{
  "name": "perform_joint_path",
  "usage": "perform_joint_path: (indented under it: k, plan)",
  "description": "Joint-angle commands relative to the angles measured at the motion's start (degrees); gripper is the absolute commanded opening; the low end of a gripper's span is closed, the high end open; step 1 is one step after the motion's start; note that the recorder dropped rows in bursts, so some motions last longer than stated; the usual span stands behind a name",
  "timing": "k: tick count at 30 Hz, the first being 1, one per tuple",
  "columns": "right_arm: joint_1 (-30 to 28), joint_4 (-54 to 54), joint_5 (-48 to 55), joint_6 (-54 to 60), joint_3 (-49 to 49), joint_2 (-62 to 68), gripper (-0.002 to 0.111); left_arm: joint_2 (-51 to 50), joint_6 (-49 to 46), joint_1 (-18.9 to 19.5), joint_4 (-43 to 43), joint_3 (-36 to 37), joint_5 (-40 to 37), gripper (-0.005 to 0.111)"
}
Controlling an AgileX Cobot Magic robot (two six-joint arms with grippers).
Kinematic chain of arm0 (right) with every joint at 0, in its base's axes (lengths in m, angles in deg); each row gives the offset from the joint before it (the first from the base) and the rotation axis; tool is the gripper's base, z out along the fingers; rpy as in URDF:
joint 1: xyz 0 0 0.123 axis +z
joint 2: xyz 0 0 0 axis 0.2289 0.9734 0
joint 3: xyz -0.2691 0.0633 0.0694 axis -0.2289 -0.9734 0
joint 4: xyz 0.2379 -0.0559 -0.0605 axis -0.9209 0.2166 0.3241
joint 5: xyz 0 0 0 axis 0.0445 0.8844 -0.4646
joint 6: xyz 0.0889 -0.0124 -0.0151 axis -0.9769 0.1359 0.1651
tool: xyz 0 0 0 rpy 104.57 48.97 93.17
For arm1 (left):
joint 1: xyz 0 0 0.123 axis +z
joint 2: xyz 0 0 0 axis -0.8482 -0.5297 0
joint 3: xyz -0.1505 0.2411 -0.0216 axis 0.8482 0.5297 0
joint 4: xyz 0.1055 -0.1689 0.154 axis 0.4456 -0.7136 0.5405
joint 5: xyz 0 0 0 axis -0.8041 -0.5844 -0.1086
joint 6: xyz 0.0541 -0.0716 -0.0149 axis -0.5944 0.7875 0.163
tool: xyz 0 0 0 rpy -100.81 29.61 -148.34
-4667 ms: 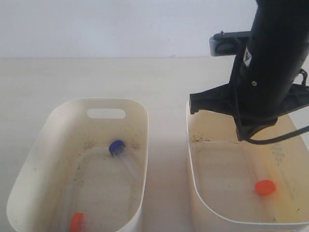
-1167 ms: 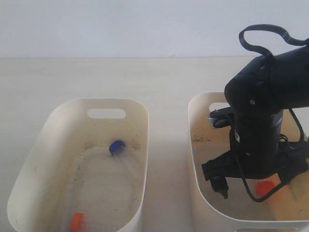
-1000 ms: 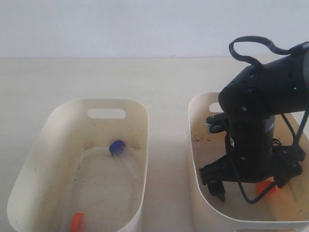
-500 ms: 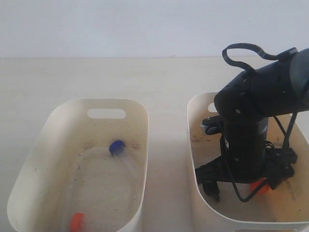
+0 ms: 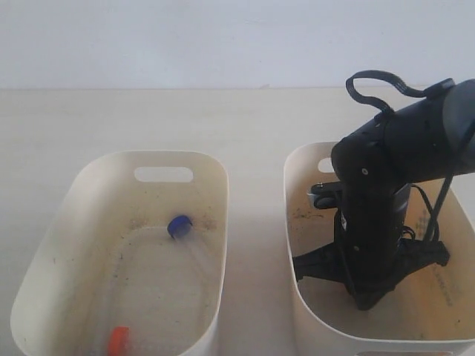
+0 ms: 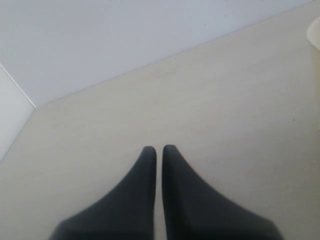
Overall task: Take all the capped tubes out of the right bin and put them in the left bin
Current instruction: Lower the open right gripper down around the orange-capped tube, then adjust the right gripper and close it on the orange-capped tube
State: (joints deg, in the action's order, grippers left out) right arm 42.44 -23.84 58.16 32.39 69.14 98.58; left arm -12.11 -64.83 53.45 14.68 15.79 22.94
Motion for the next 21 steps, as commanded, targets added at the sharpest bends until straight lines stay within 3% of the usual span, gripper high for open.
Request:
perform_joint_path:
  k: [1,7,21]
  plan:
    - [-0.10,0.12,-0.60,0.34,-0.58,1.06,0.001,-0.03,0.54,-0.31,-0.16,-0.21,0.18,0.004]
    - [-0.10,1.14,5.33,0.84,-0.58,1.06,0.001,-0.03,0.54,-0.31,-0.16,-0.21,0.18,0.004]
    - [-0.10,-1.28,2.73,5.98,-0.58,0.98,0.001,-0.03,0.54,-0.31,-0.16,-0.21,0.18,0.004]
